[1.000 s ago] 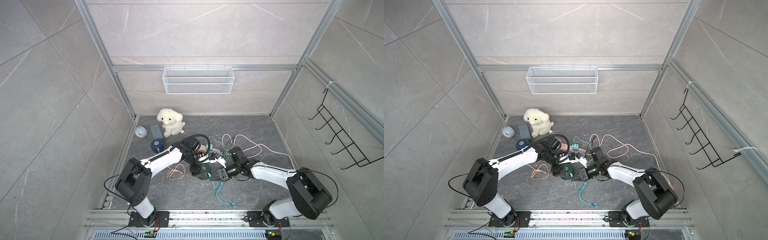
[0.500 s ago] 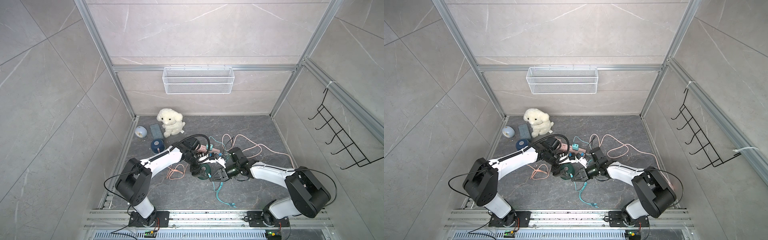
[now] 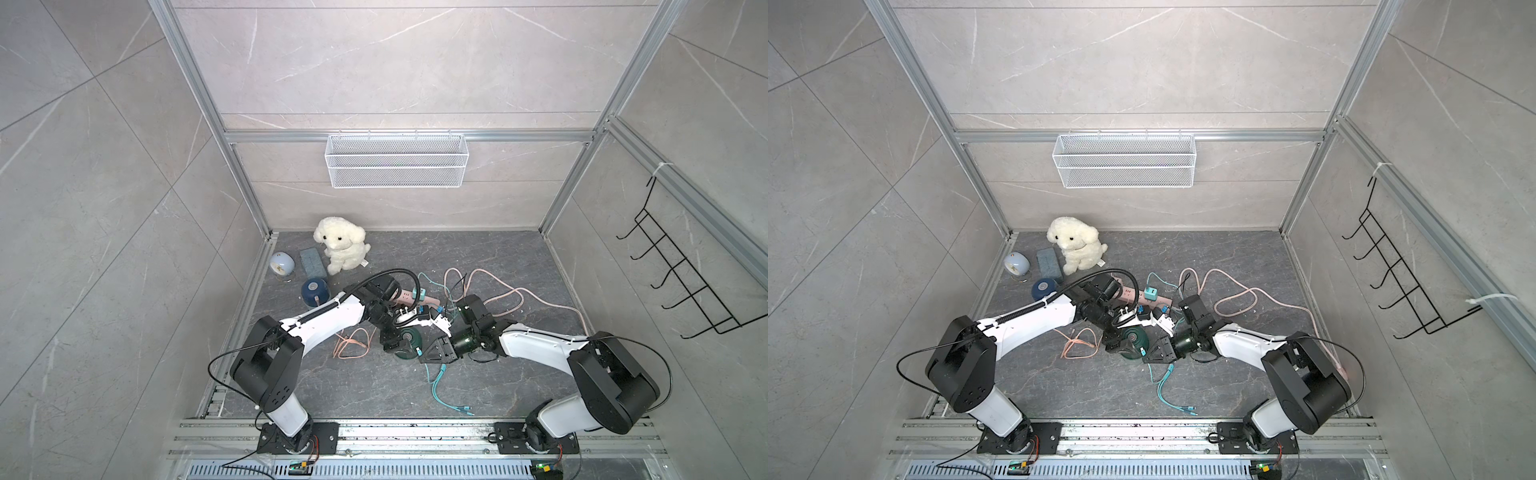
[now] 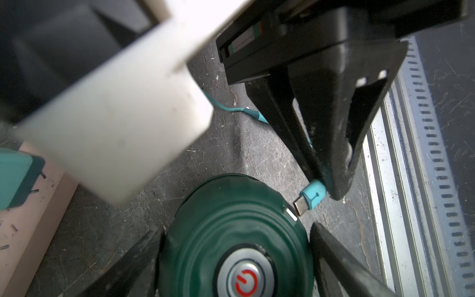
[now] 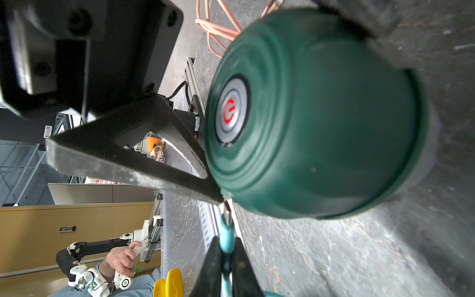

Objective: Charge the cordless meat grinders
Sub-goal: Insert the charging cable into the cordless meat grinder.

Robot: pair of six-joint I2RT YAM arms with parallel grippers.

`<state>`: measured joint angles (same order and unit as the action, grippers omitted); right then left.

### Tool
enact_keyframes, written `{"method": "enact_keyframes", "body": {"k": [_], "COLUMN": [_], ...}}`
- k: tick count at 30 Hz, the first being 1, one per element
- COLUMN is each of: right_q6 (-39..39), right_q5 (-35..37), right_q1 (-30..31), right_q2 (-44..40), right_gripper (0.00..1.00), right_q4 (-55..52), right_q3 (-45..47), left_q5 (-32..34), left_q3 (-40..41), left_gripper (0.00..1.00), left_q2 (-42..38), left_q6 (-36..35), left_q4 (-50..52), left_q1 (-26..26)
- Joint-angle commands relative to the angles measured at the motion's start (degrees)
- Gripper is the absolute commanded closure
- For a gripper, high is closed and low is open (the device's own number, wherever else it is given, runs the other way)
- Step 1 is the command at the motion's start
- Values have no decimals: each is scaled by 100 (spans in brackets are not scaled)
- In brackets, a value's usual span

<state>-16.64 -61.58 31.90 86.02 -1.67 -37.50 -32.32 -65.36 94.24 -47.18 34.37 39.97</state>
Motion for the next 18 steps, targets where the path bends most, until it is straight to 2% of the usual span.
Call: {"method": "enact_keyframes", "body": {"k": [1, 18], "right_q6": [169, 294], "right_q5": [-114, -243], "right_q1": [-13, -107], "right_q2": [80, 98], "right_gripper": [88, 88], "right_q4": [-120, -315], "right_q3": [-104, -250], "left_q5": [-47, -48], "left_q3": [19, 59], "left_gripper": [41, 42], "left_q2": [17, -20], "left_q6": [-92, -59], "left_q4": [169, 105], "left_q1": [29, 64]}}
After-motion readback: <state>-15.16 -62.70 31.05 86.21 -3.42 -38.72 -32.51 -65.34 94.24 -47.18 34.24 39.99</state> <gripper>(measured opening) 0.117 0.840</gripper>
